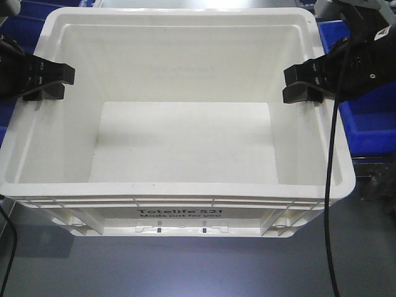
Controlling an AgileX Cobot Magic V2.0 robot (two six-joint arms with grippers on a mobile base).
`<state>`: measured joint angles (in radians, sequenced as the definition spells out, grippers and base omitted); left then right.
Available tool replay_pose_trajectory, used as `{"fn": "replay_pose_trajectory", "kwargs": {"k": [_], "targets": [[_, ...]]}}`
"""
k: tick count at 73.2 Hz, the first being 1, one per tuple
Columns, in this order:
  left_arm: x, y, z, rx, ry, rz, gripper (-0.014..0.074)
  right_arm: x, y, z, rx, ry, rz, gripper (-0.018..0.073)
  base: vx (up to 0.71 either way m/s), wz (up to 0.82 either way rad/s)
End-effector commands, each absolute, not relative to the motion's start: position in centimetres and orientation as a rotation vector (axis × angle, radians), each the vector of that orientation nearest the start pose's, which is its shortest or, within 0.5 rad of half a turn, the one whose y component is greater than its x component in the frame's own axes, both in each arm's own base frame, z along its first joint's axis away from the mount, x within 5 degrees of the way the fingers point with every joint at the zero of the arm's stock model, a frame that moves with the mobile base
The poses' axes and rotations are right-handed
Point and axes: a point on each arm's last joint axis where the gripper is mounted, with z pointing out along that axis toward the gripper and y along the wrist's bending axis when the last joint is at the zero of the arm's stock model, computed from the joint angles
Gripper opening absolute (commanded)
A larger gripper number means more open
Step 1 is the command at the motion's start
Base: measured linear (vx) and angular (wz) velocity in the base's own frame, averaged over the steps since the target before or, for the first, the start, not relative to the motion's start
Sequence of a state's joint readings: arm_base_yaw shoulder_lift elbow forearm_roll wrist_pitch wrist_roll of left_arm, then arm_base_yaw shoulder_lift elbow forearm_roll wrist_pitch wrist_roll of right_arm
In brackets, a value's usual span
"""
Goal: Move bin from left to right shelf
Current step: 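Hold the crate in both grippers while the base drives away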
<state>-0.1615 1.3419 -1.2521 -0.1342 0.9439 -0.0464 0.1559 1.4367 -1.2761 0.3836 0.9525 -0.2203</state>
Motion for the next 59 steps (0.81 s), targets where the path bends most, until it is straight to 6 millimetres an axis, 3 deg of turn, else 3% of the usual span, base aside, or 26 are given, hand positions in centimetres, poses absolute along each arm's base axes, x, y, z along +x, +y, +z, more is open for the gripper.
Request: {"fn": "replay_pose_trajectory", "kwargs": {"k": [1, 27, 59], "targets": [[27.1, -5.31, 38.58, 0.093, 2.331, -0.258, -0.0006, 28.49, 7.44, 36.99, -0.339, 2.386, 0.47, -0.0005, 0.22, -0.5], [27.1, -5.31, 38.58, 0.093, 2.331, -0.258, -0.0006, 28.49, 7.43, 36.99, -0.339, 2.385, 0.47, -0.0005, 0.24, -0.35], [27.1, -5.31, 38.58, 0.093, 2.331, -0.258, -0.0006, 28.49, 7.43, 36.99, -0.339, 2.385, 0.47, -0.0005, 0.31, -0.11]]}}
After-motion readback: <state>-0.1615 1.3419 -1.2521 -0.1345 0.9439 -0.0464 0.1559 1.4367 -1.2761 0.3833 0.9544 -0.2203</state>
